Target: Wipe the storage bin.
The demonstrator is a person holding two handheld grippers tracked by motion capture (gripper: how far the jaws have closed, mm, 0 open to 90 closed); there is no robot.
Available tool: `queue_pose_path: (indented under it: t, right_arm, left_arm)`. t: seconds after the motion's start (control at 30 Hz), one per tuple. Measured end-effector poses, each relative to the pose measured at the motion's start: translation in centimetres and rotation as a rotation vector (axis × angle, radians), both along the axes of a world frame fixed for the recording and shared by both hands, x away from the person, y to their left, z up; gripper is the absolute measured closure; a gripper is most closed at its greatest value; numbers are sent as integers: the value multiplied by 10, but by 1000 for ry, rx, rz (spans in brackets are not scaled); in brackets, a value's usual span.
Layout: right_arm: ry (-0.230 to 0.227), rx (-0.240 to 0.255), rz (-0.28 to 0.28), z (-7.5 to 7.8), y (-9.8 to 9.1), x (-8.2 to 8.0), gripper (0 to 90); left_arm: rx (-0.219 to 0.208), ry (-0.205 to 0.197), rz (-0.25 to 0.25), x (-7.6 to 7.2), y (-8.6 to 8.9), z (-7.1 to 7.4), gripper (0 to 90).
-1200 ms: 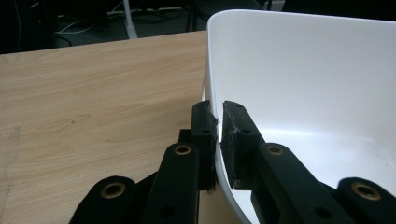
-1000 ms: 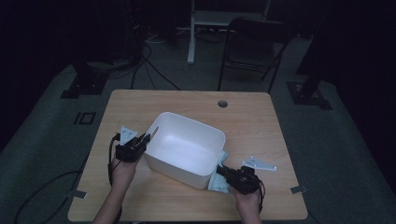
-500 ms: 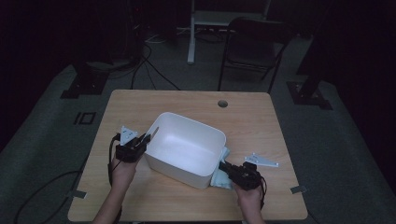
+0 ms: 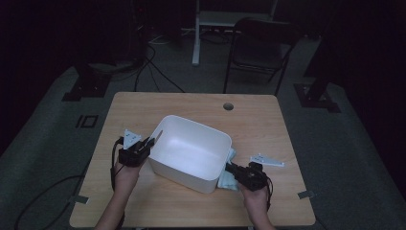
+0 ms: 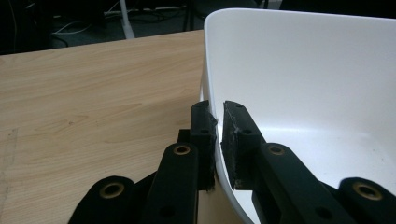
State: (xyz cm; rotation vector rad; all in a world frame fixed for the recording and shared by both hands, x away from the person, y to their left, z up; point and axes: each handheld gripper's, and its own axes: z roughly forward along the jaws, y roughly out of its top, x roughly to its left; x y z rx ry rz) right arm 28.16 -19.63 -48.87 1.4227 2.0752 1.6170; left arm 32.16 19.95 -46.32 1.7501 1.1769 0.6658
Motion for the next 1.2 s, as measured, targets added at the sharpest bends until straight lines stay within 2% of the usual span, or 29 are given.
queue_pose_path:
  t: [0.1, 0.17, 0.23, 0.37, 0.53, 0.67, 0.7, 0.8, 0.9, 1.03, 1.13, 1.2]
  right_arm:
    - [-16, 0, -9, 6, -2, 5, 835]
    - [-18, -1, -12, 3, 0, 7, 835]
    - [-8, -18, -16, -1, 1, 8, 835]
    - [25, -15, -5, -5, -2, 12, 835]
    - [-7, 5, -32, 8, -10, 19, 834]
    - [-5, 1, -30, 7, -9, 24, 834]
    - [8, -23, -33, 2, -7, 26, 834]
    - [39, -10, -23, -3, -11, 29, 834]
    - [24, -24, -26, 4, -13, 33, 833]
    - [-18, -12, -38, 20, -17, 38, 834]
    - [-14, -30, -27, 21, -16, 44, 836]
    - [15, -62, -17, 16, -15, 49, 841]
  left_arm:
    - [8, 2, -7, 0, 0, 0, 826]
    - [7, 2, -5, 0, 0, 0, 825]
    - [8, 2, -2, 0, -1, 0, 825]
    - [7, 0, -2, 0, 0, 0, 824]
    - [5, 3, -17, 0, -1, 0, 824]
    - [8, 3, -14, 1, -2, 0, 822]
    - [6, 3, -12, 1, -2, 0, 822]
    - [5, 4, -9, 1, -2, 0, 822]
    - [8, 6, -12, 1, -2, 1, 818]
    - [12, 5, -16, 1, -2, 1, 820]
    - [16, 6, -22, 1, -2, 1, 819]
    - [20, 6, -28, 2, -2, 1, 819]
